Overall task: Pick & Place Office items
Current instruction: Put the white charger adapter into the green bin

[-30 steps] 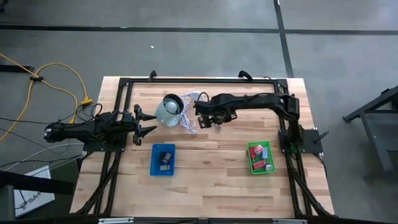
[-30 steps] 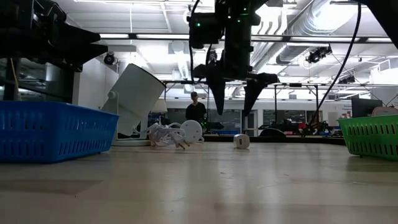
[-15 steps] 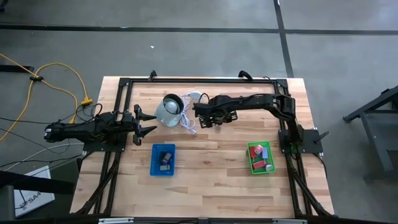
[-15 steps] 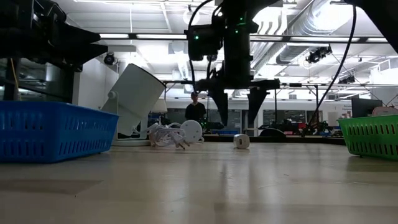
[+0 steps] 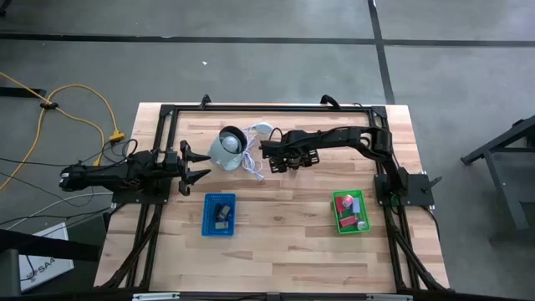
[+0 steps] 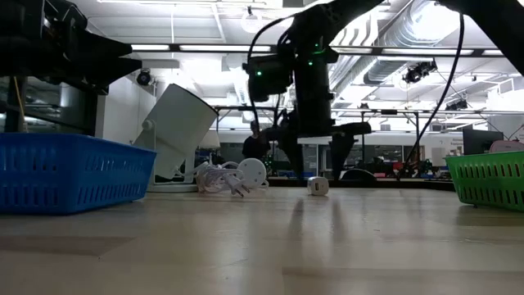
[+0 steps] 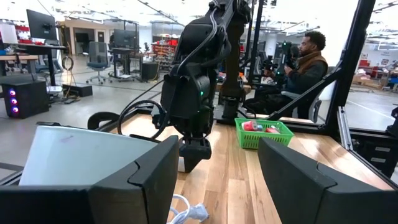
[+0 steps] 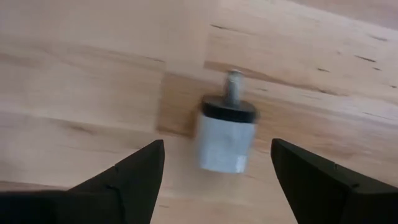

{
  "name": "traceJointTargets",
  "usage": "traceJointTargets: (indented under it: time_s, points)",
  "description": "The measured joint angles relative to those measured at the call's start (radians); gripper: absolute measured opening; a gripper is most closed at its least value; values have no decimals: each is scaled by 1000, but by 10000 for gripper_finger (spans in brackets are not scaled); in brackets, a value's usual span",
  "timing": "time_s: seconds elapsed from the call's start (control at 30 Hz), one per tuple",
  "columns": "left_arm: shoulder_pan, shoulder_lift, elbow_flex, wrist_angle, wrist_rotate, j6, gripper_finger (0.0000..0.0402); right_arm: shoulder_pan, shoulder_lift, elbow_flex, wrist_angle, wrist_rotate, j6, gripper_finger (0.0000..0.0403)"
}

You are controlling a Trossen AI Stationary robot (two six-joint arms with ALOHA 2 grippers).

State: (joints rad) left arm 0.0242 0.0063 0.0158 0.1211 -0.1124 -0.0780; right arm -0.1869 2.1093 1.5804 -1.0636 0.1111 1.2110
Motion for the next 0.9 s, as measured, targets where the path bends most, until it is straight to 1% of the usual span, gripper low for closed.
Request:
traceJointTargets:
  time_s: [0.13,0.3,0.43,0.53,0.9]
  points:
    - [0,0,0,0,0,0,212,-13,-2,-37,56,-36,0,282]
    - [0,0,0,0,0,0,212,-13,-2,-43,84,-30,-6,282]
    - [0,0,0,0,0,0,212,-12,-2,-43,85,-5,-8,280]
    - [0,0,0,0,0,0,212,-12,-2,-43,85,-2,-5,268]
    - [0,0,0,0,0,0,212,-13,-2,-43,85,2,-3,206]
